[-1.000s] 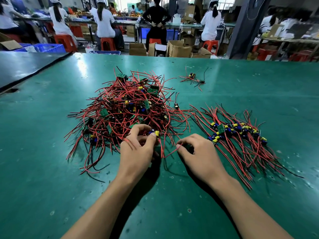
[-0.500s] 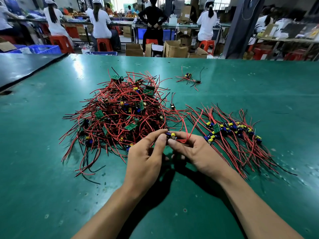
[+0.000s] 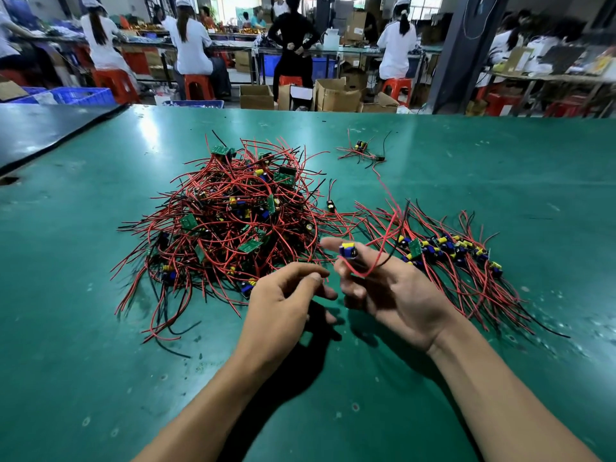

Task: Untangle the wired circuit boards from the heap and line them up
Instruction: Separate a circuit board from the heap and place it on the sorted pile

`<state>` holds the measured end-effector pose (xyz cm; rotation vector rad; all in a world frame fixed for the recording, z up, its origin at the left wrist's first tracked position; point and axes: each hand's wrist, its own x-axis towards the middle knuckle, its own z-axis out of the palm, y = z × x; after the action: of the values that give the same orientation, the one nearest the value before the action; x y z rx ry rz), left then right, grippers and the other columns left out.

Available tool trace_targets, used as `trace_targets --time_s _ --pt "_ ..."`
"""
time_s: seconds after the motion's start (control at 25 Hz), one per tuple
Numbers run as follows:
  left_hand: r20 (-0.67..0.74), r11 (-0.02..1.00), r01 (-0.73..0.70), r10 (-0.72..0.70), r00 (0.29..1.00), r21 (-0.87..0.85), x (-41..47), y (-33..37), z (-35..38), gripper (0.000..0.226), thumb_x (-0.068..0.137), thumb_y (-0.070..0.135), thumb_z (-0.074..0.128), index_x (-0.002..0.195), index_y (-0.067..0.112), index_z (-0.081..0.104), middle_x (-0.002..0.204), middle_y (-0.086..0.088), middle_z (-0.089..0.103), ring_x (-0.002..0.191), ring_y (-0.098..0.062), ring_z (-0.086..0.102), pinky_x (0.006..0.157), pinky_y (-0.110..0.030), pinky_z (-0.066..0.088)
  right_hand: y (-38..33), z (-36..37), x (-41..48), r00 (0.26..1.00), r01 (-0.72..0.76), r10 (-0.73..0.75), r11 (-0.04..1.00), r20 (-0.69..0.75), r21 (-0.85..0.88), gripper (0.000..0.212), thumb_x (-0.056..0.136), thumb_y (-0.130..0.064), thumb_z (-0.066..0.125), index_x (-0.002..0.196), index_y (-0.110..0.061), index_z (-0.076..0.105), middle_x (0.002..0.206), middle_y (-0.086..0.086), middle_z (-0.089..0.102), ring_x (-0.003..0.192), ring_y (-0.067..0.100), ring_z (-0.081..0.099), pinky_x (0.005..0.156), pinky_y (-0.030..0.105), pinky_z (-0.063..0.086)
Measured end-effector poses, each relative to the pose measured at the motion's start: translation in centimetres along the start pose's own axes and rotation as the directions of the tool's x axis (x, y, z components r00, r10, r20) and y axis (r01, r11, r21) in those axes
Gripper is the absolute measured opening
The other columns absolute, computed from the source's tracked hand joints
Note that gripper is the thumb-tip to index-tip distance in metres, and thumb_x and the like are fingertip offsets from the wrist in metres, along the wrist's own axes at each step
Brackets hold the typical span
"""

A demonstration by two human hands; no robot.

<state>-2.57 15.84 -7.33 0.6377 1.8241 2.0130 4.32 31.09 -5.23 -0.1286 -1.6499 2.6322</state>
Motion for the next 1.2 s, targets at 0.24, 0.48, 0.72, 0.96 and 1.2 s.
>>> trace_targets --time_s 0.24,0.48,0.72,0.96,1.2 --pt "0.143 0.939 0.216 -0.183 0.973 -0.268 0.4 0.5 -0.1 0.030 0.083 0.040 0.066 0.096 0.014 0.074 0.079 -0.012 0.069 0.057 -0.027 0.068 0.048 -0.027 0.053 0.2 0.6 -0.3 0.992 -0.104 0.110 0.989 0.055 -0.106 0.035 0.095 -0.031 0.057 0.125 -0.020 0.070 0.116 0.010 0.072 0.094 0.024 0.066 0.077 0.032 0.058" --pt "0.135 0.943 0.204 -0.173 0.976 -0.265 0.3 0.2 -0.2 0.011 0.084 0.010 0.071 0.093 0.008 0.075 0.079 -0.011 0.073 0.058 -0.020 0.068 0.050 -0.024 0.053 0.9 0.3 0.1 0.996 -0.092 0.092 0.995 -0.017 -0.034 0.034 0.096 -0.028 0.058 0.124 -0.013 0.070 0.124 0.015 0.069 0.097 0.024 0.070 0.075 0.032 0.060" --pt "0.307 0.938 0.272 -0.199 0.931 -0.217 0.3 0.5 -0.7 0.015 0.072 0.012 0.074 0.085 0.006 0.074 0.078 -0.010 0.071 0.057 -0.012 0.061 0.054 -0.020 0.052 0.7 -0.7 0.2 0.979 -0.082 0.040 0.975 -0.200 -0.207 0.034 0.078 -0.045 0.074 0.088 -0.012 0.078 0.067 0.010 0.067 0.053 0.019 0.061 0.053 0.025 0.051" --pt "0.162 0.984 0.177 -0.172 0.972 -0.013 0.3 0.4 0.5 0.010 0.090 0.007 0.065 0.081 0.011 0.064 0.074 -0.011 0.068 0.064 -0.023 0.061 0.057 -0.028 0.052 1.5 -0.3 0.7 0.980 -0.016 -0.022 0.983 -0.200 -0.184 0.038 0.084 -0.046 0.070 0.102 -0.013 0.077 0.065 0.003 0.054 0.053 0.015 0.047 0.049 0.026 0.032" --pt "0.073 0.995 0.104 -0.104 0.992 -0.004 0.0 0.2 0.7 0.012 0.089 0.006 0.067 0.077 0.005 0.071 0.073 -0.016 0.073 0.066 -0.031 0.073 0.066 -0.044 0.059 1.4 -0.4 0.4 0.979 -0.059 0.011 0.970 -0.204 -0.234 0.035 0.080 -0.039 0.078 0.103 -0.014 0.076 0.077 0.007 0.067 0.057 0.017 0.060 0.052 0.027 0.051"
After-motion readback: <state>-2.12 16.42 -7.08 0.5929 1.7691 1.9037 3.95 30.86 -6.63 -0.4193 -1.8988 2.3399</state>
